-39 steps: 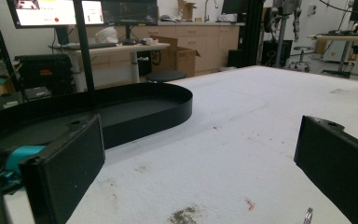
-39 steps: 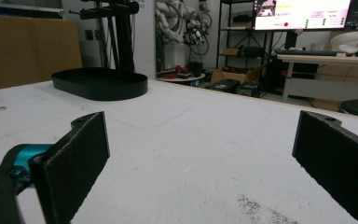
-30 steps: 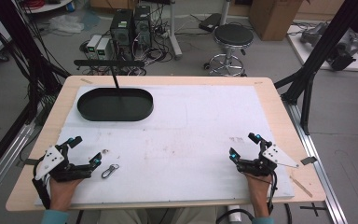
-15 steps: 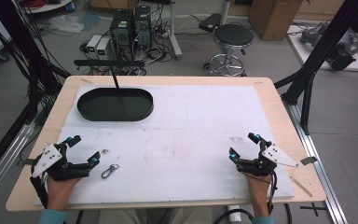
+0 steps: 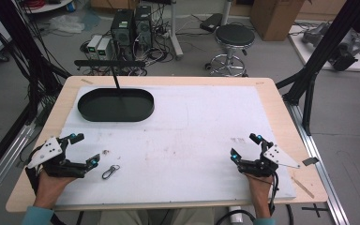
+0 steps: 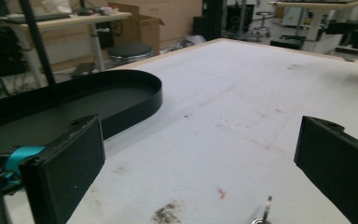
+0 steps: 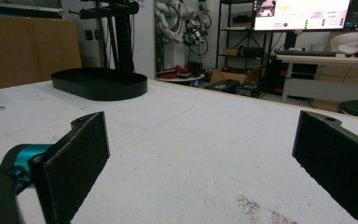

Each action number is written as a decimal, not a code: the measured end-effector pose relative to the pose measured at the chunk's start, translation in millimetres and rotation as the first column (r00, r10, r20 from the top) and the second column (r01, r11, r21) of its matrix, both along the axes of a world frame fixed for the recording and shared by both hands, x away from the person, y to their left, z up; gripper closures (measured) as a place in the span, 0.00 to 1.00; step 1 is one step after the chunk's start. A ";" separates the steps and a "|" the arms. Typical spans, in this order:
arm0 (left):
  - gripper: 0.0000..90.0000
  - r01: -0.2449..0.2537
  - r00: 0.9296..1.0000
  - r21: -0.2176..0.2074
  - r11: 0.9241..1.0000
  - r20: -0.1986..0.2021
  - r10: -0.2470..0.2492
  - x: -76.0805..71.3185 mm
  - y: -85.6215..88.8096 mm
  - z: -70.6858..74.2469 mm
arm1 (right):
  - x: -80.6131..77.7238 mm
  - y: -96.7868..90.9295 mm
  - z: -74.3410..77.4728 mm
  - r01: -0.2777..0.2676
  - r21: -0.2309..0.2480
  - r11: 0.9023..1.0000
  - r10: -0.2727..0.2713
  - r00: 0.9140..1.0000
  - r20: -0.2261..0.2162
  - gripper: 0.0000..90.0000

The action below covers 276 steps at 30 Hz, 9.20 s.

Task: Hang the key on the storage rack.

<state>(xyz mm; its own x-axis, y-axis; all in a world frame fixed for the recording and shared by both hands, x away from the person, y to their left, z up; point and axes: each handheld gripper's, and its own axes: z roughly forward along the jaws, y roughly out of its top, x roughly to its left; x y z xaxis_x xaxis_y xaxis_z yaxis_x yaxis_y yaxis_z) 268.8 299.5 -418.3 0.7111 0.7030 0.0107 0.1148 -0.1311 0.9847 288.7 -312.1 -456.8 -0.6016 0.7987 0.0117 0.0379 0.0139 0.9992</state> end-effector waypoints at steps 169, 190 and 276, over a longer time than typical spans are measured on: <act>0.98 0.181 0.976 0.374 0.909 -0.185 -0.118 98.7 -26.5 136.3 | -0.9 -0.5 -0.3 -0.003 0.008 1.000 0.003 1.000 0.003 0.03; 0.98 0.082 0.984 0.358 0.930 -0.175 -0.020 157.9 -37.0 171.1 | -1.0 -0.5 -0.2 -0.002 0.007 1.000 0.002 1.000 0.000 0.03; 0.98 0.009 0.964 0.484 0.875 -0.235 0.121 256.1 -58.0 154.1 | -0.6 -0.9 -0.3 -0.004 0.009 1.000 0.004 1.000 0.001 0.03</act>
